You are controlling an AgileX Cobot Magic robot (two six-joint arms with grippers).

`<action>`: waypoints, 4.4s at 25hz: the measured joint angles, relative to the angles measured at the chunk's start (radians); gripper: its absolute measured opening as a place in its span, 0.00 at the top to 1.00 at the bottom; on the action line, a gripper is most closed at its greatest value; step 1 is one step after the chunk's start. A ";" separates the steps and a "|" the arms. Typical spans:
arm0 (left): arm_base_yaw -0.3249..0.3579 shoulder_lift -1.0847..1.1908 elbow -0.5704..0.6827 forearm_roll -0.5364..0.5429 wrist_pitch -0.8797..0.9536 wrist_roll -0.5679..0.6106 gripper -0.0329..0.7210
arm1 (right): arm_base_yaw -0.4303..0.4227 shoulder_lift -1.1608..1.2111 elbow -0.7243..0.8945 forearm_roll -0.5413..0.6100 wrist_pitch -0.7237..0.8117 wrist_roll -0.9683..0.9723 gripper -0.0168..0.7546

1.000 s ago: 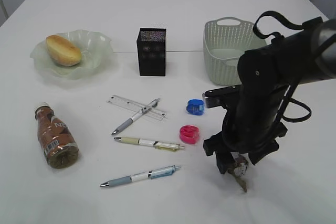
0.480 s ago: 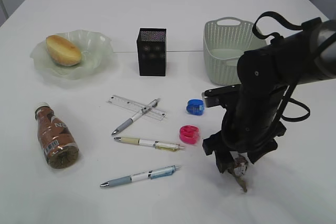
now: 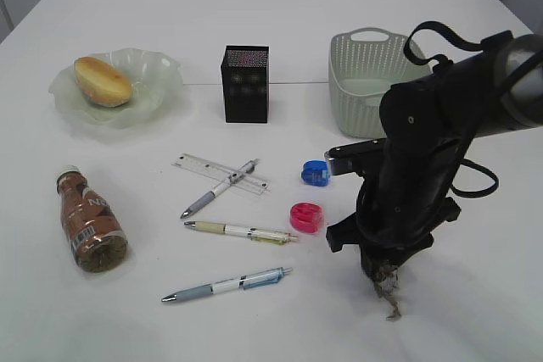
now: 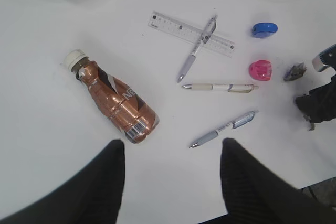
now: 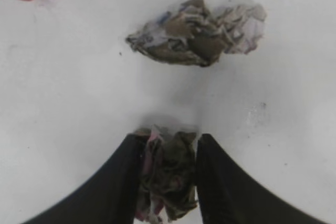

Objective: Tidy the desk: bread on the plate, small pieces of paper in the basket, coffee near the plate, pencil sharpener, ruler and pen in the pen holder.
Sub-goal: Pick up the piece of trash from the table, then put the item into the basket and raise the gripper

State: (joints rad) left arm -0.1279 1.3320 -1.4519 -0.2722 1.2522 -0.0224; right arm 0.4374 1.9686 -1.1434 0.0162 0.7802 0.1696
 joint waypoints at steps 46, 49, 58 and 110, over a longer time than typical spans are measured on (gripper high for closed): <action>0.000 0.000 0.000 0.000 0.000 0.000 0.39 | -0.200 0.204 -1.089 0.006 0.412 0.029 0.98; 0.000 0.000 0.000 0.000 0.000 0.000 0.39 | -0.225 0.269 -1.171 0.002 0.412 0.031 0.98; 0.000 0.000 0.000 0.000 0.000 0.000 0.39 | -0.250 0.437 -1.340 -0.045 0.348 0.050 0.98; 0.000 0.000 0.000 0.000 0.000 -0.003 0.39 | -0.305 0.276 -1.290 0.153 0.473 -0.039 0.43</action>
State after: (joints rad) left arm -0.1279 1.3320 -1.4519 -0.2722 1.2522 -0.0253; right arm 0.1326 2.2447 -2.4335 0.1691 1.2532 0.1304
